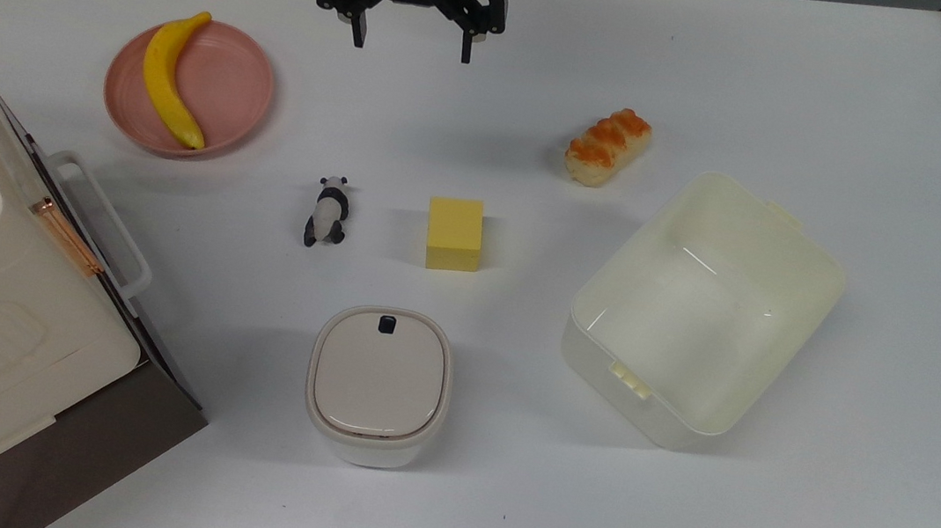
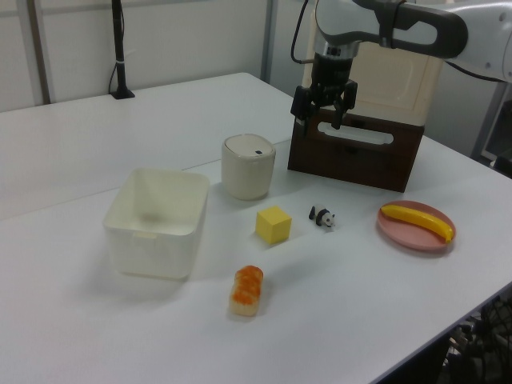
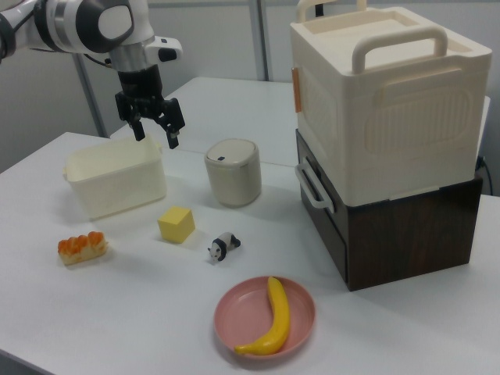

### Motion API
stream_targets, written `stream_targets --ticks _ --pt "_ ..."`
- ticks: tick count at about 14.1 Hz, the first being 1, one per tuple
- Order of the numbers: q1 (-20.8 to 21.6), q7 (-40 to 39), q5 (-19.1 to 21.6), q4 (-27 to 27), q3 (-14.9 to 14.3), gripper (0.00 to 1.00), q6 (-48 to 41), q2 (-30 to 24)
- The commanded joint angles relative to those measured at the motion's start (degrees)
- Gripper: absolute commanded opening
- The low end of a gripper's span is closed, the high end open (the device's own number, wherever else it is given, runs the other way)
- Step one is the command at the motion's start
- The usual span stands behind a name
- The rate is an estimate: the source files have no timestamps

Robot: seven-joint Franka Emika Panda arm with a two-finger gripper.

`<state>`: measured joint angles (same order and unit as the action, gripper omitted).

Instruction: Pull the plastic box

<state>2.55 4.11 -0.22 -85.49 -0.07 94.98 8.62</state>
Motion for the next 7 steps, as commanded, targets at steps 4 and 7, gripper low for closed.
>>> stream_targets --ticks 4,7 --pt "0.6 1.6 -1.4 -0.4 -0.6 1.00 0.5 -0.3" --pt "0.6 1.3 -1.3 -0.5 -0.6 1.00 0.4 -0.4"
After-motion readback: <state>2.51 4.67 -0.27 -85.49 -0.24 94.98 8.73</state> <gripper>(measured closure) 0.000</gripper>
